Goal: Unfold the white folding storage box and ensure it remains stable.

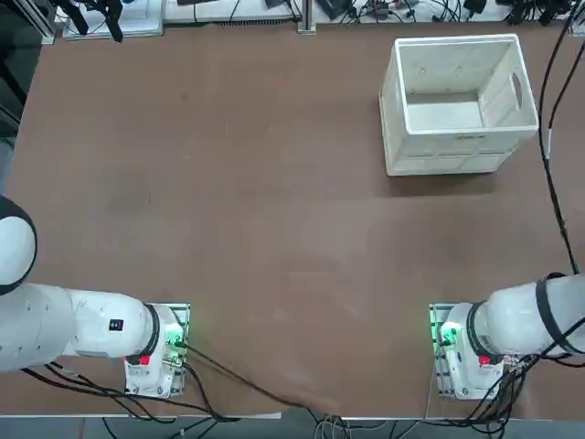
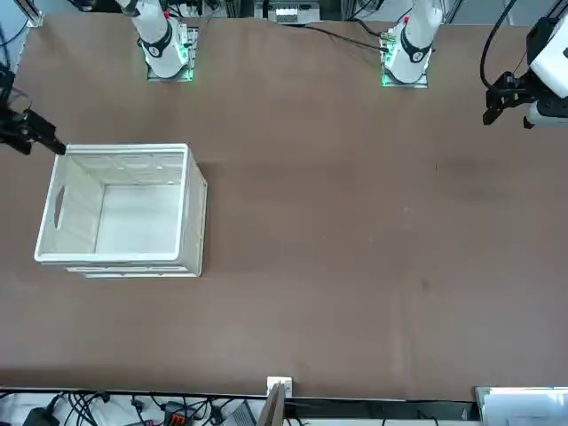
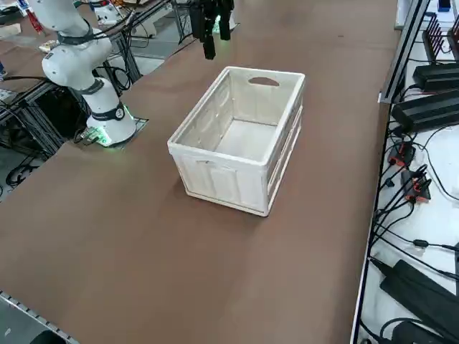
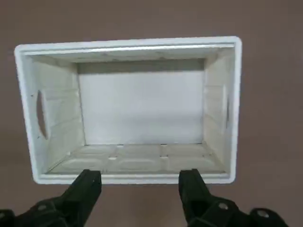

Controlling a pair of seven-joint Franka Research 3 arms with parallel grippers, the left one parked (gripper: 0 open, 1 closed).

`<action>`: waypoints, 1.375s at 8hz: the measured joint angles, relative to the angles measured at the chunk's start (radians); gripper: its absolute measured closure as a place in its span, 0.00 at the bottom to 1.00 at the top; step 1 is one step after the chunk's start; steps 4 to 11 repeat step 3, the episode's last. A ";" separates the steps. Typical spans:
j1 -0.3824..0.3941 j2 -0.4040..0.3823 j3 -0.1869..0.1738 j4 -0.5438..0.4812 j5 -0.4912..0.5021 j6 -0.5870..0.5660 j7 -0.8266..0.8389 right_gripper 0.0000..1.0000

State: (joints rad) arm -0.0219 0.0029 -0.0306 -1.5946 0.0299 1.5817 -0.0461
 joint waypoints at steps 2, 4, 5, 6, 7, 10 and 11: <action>0.000 -0.015 0.025 -0.004 0.000 0.000 0.005 0.00; 0.000 -0.015 0.026 -0.005 -0.001 0.000 0.005 0.00; 0.000 -0.015 0.026 -0.005 -0.001 0.000 0.005 0.00; 0.000 -0.015 0.026 -0.005 -0.001 0.000 0.005 0.00; 0.000 -0.015 0.026 -0.005 -0.001 0.000 0.005 0.00; 0.000 -0.015 0.026 -0.005 -0.001 0.000 0.005 0.00; 0.000 -0.015 0.026 -0.005 -0.001 0.000 0.005 0.00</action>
